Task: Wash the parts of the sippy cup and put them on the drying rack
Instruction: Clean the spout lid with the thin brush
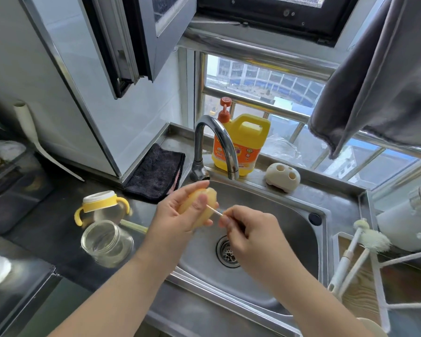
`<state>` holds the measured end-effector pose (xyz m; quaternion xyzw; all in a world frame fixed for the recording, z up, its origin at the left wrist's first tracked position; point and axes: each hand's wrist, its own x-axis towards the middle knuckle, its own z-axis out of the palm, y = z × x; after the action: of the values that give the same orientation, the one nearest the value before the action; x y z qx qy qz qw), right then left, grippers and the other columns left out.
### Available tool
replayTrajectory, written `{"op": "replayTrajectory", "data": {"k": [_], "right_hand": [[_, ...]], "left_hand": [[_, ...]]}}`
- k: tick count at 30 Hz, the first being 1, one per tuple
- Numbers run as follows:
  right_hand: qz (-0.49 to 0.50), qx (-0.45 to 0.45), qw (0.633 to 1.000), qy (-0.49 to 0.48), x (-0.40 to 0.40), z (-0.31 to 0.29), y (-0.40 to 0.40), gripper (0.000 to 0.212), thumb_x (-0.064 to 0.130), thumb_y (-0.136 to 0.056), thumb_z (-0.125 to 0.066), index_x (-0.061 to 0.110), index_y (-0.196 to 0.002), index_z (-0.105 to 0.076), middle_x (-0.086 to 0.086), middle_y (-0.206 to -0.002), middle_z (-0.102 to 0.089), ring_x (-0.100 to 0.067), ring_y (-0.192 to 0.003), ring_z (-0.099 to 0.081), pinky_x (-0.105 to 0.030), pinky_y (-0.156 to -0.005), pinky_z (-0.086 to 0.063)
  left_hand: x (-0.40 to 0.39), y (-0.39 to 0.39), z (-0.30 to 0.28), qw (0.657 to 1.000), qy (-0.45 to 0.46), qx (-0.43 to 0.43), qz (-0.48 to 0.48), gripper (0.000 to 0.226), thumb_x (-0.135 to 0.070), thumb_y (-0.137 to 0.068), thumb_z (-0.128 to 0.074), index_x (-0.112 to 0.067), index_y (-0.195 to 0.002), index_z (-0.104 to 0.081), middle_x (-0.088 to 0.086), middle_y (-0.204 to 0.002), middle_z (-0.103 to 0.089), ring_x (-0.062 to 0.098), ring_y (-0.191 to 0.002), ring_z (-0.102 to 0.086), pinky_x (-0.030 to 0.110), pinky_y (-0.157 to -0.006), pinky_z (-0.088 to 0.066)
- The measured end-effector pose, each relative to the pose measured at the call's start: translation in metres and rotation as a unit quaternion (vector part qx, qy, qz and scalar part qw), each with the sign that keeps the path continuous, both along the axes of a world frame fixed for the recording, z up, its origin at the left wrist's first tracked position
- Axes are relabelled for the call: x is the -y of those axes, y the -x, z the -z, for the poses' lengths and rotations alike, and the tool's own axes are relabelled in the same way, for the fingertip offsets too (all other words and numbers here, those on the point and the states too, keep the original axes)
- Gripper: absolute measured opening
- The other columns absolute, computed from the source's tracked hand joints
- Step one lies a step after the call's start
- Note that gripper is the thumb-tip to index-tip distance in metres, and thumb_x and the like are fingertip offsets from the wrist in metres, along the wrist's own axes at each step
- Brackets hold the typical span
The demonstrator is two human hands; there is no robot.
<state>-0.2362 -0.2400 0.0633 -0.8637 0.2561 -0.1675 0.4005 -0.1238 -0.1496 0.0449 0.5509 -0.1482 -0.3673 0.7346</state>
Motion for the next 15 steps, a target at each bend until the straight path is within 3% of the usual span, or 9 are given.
{"op": "replayTrajectory", "data": {"k": [4, 6, 10, 15], "right_hand": [[0.009, 0.012, 1.000, 0.009, 0.003, 0.001, -0.006, 0.029, 0.008, -0.090, -0.058, 0.019, -0.063, -0.054, 0.014, -0.047, -0.047, -0.004, -0.051, -0.046, -0.012, -0.049, -0.031], [-0.001, 0.011, 1.000, 0.014, 0.000, 0.001, -0.007, 0.030, 0.006, -0.090, -0.057, 0.019, -0.063, -0.053, 0.013, -0.046, -0.045, -0.003, -0.051, -0.046, -0.012, -0.049, -0.032], [-0.003, 0.004, 1.000, -0.010, 0.007, 0.003, 0.001, 0.022, 0.004, -0.089, -0.057, 0.016, -0.072, -0.062, 0.020, -0.048, -0.049, -0.003, -0.048, -0.046, -0.011, -0.048, -0.031], [-0.004, -0.005, 1.000, -0.012, 0.006, 0.006, -0.007, 0.023, 0.010, -0.092, -0.057, 0.013, -0.070, -0.061, 0.023, -0.050, -0.051, -0.001, -0.052, -0.048, -0.011, -0.049, -0.032]], "left_hand": [[0.003, 0.012, 0.002, 0.999, -0.004, 0.008, 0.048, 0.033, -0.025, -0.069, -0.066, -0.019, -0.101, -0.070, 0.011, -0.097, -0.072, 0.018, -0.085, -0.067, 0.024, -0.067, -0.056], [0.004, 0.009, 0.001, 1.000, 0.001, -0.004, 0.027, 0.033, -0.026, -0.068, -0.066, -0.019, -0.099, -0.071, 0.013, -0.099, -0.071, 0.021, -0.088, -0.067, 0.027, -0.069, -0.058], [0.000, -0.006, -0.001, 1.000, -0.018, 0.019, 0.010, 0.027, -0.029, -0.068, -0.068, -0.029, -0.094, -0.074, 0.014, -0.109, -0.069, 0.022, -0.091, -0.067, 0.026, -0.066, -0.057], [0.004, 0.004, 0.000, 0.997, -0.029, 0.046, 0.056, 0.032, -0.022, -0.070, -0.066, -0.022, -0.101, -0.071, 0.010, -0.102, -0.071, 0.014, -0.084, -0.067, 0.026, -0.069, -0.057]]}}
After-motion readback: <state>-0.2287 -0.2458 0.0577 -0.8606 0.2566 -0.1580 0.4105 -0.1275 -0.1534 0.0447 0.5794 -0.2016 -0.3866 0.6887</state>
